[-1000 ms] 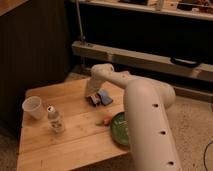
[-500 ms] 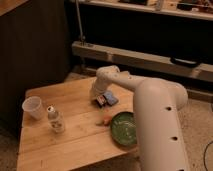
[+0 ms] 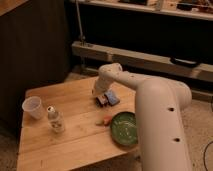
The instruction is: Push the eraser across the table
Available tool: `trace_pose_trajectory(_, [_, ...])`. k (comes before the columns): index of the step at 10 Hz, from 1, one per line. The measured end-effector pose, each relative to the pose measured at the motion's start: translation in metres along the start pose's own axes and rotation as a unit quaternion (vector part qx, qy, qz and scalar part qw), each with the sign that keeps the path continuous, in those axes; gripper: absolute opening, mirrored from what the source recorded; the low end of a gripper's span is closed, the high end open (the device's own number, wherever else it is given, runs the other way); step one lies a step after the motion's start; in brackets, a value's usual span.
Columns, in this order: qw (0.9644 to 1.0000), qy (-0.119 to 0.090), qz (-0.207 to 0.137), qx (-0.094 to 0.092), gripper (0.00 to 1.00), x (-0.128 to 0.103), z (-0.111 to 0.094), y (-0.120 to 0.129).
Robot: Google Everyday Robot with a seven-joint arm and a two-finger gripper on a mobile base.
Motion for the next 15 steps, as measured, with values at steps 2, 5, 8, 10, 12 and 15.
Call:
trace_pose_trajectory(2, [1.0, 0.005, -0.002, -0.003, 0.0, 0.007, 0.002, -0.002])
trace_pose_trajectory(5, [0.9999, 0.006, -0.01, -0.005, 0.0, 0.004, 0.001, -0.002])
trace_pose_trajectory(8, [0.9995, 0.024, -0.014, -0.012, 0.0, -0.004, 0.006, -0.008])
trace_pose_trajectory(10, [0.999, 0.044, -0.003, -0.011, 0.0, 0.013, -0.006, -0.003])
trace_pose_trajectory(12, [0.9983, 0.058, 0.009, -0.004, 0.0, 0.032, -0.023, 0.0])
trace_pose_trajectory(15, [0.9978, 0.064, 0.018, -0.001, 0.0, 0.041, -0.034, 0.0])
